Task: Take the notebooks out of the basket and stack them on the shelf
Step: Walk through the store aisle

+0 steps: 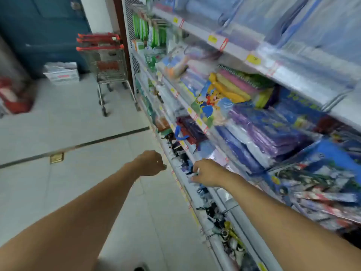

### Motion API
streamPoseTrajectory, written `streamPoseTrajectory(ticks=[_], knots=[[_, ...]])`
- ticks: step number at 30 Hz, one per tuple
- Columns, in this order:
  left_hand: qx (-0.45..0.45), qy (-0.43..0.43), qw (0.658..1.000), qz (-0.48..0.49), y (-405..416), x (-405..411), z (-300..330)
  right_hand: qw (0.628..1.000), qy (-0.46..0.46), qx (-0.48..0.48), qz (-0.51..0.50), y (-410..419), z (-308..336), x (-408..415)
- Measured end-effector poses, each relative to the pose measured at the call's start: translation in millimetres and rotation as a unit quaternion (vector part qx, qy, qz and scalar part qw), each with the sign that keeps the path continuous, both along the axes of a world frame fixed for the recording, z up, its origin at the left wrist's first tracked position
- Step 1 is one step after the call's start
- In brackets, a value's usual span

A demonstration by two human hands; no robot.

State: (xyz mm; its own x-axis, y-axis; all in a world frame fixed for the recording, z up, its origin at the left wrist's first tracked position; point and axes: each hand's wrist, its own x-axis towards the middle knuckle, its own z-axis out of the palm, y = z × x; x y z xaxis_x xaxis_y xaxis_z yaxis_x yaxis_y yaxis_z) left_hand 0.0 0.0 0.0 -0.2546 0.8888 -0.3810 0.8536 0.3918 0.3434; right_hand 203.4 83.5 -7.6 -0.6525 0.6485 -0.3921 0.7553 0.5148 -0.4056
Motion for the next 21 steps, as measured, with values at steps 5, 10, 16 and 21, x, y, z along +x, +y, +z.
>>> streamPoseTrajectory(ticks=[5, 10, 16, 21], knots=[[-0.165, -0.07, 0.975, 0.132, -69.3, -81.1, -102.2, 0.985, -0.084, -0.152, 0.003, -13.7, -106.3, -84.9], [-0.109, -0.154, 0.942, 0.277, -59.1, -198.3, -191.9, 0.972, -0.092, -0.216, -0.012, 19.0, -173.3, -228.5], [-0.111, -0.231, 0.897, 0.36, -11.9, -351.7, -245.8, 0.966, -0.134, -0.221, -0.028, 89.7, -216.5, -393.6], [-0.103, -0.26, 0.878, 0.388, 46.2, -468.9, -228.4, 0.965, -0.126, -0.23, -0.012, 146.7, -197.6, -512.2]])
